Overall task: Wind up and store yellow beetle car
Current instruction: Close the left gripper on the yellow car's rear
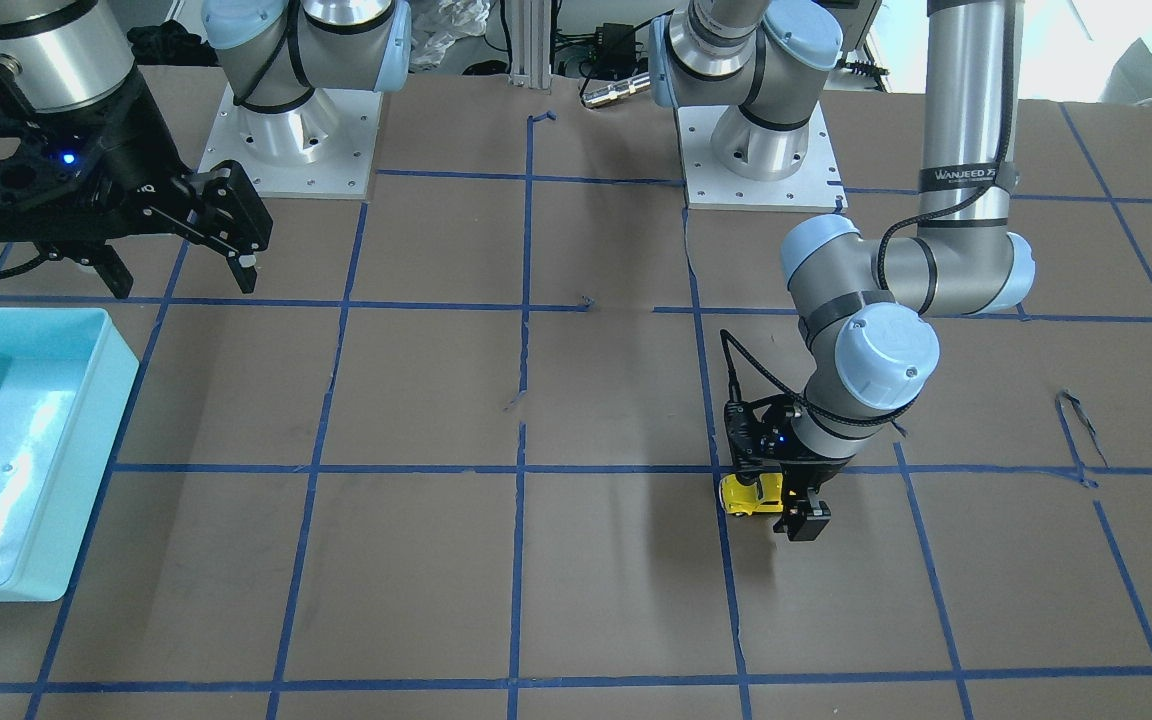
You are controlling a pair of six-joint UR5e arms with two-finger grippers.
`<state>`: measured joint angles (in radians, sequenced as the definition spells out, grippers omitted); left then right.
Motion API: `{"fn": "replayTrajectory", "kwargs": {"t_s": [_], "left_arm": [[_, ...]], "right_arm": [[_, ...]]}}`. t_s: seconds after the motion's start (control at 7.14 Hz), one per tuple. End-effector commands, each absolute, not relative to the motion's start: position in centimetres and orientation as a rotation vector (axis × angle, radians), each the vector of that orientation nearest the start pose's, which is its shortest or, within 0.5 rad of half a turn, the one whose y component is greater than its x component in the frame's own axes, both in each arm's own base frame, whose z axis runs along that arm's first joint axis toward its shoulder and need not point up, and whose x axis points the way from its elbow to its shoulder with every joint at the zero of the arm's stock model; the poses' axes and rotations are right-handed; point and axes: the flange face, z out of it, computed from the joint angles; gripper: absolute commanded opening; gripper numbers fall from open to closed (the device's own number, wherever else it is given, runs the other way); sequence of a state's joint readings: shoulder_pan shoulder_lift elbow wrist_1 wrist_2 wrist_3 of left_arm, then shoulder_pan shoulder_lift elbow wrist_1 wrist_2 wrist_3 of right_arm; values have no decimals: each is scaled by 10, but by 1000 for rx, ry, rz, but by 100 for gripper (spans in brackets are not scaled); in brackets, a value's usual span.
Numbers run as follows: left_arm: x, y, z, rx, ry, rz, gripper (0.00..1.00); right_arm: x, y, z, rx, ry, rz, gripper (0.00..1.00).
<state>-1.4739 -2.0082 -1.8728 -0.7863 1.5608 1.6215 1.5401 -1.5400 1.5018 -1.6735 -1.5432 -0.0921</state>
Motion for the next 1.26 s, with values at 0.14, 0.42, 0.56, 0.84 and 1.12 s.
{"fn": "replayTrajectory", "kwargs": {"t_s": [0.14,0.42,0.56,0.84,1.12], "left_arm": [[-78,-582,185,2151,2266,-42,81],[-77,-583,186,2154,2262,-42,57],[-77,-582,185,2162,2257,-37,55],[-72,-582,185,2159,2260,-37,49],[-69,-583,187,2160,2255,-40,42]], "right_arm": [[120,-522,518,-99,3113,-222,100],[120,-522,518,-99,3112,-222,100],[120,-522,518,-101,3112,-222,100],[120,-522,517,-101,3112,-220,100],[120,-522,517,-101,3112,-220,100]]}}
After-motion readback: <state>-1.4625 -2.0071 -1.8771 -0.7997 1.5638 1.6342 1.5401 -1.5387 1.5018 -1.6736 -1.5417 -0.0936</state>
